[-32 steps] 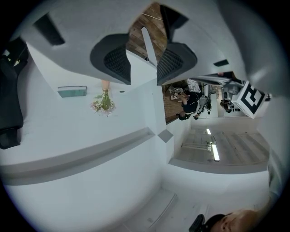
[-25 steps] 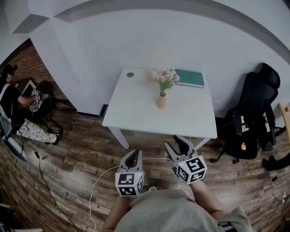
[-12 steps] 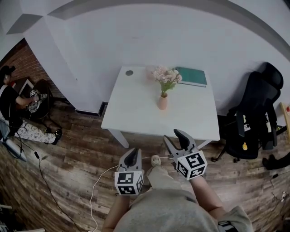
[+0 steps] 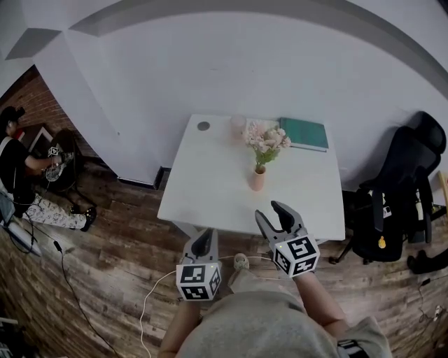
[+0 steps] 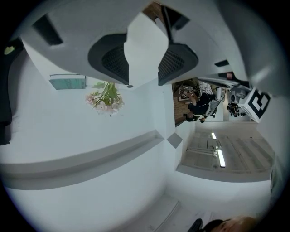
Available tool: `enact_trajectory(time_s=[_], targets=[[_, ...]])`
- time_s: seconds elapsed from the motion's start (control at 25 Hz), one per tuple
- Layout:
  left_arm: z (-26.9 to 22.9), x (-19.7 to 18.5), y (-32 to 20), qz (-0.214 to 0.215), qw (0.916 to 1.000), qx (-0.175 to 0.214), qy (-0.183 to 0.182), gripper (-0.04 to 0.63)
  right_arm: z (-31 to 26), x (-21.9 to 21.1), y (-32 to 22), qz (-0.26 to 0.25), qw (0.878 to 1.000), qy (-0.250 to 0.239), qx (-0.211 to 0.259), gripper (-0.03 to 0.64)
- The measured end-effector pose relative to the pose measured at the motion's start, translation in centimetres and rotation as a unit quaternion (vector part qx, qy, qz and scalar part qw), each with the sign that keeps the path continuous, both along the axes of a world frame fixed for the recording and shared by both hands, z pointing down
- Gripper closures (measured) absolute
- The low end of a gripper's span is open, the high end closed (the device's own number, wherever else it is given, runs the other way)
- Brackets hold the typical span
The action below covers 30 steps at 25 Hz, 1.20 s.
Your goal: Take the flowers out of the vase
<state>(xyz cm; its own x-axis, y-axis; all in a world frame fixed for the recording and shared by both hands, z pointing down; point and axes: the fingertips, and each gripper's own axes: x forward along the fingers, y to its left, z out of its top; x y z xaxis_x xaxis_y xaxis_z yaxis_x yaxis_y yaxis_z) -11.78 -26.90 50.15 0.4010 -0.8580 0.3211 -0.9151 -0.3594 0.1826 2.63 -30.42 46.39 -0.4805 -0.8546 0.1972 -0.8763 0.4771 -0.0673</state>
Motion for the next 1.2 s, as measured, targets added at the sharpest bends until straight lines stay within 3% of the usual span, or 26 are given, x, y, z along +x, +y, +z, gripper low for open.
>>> enact_trajectory(time_s=[1.2], targets=[[1.2, 1.7, -15.3, -0.009, 0.9998, -0.015, -0.004, 0.572, 6.2, 3.1, -16.3, 0.011, 0.998, 0.033, -0.055, 0.4]])
